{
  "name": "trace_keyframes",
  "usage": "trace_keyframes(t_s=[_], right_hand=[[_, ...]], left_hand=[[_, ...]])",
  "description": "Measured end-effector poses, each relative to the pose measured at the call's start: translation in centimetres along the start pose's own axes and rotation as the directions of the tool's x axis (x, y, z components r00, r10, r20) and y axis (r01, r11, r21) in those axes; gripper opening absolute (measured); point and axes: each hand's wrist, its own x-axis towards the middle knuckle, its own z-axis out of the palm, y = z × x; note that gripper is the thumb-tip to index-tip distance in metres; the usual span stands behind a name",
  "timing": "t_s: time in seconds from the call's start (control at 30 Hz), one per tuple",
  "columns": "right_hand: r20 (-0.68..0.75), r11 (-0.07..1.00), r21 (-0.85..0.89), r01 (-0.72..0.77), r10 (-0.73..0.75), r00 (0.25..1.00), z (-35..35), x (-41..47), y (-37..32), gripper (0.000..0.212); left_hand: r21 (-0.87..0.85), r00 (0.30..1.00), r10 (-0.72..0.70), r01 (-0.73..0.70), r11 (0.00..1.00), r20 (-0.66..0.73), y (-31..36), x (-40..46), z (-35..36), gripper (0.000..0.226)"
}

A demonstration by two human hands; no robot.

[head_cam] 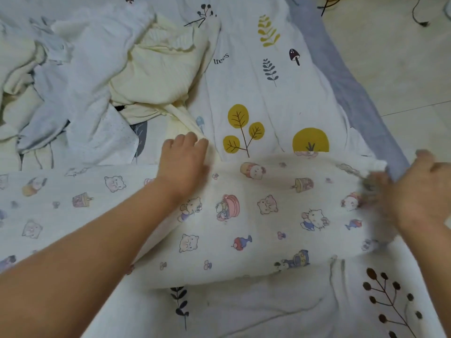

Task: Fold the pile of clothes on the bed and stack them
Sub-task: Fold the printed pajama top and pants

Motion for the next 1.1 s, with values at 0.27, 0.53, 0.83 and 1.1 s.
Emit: trace_keyframes(t_s=[0.27,0.53,0.83,1.1], right_hand=[[0.453,0.707,-0.146,0.692,-0.574,0.682,7.3,-12.2,-4.4,0.069],[0.508,0.775,-0.331,0.538,-0.334,0.794,6.1,-9.1,-2.4,0.070],[0.273,0.789,0.024,0.615,-0.596,0.755,3.2,-15.6,-8.7,0.027],[0.320,0.483,0.197,0.853,-0.854,0.410,4.5,-26.3,-15.7,0.019]], left_hand=[[-0.023,0.940,0.331,-0.330,0.944,0.081,3.5,-6.8,7.1,0.061],[0.039,0.959,-0.222,0.219,0.975,0.177,-3.0,-7.8,7.9,0.069],[-0.207,0.968,-0.142,0.099,0.973,-0.206,-7.3,-12.9,2.4,0.033],[-0.049,0.953,-0.275,0.283,0.958,0.128,-14.2,-20.4,4.9,0.047]])
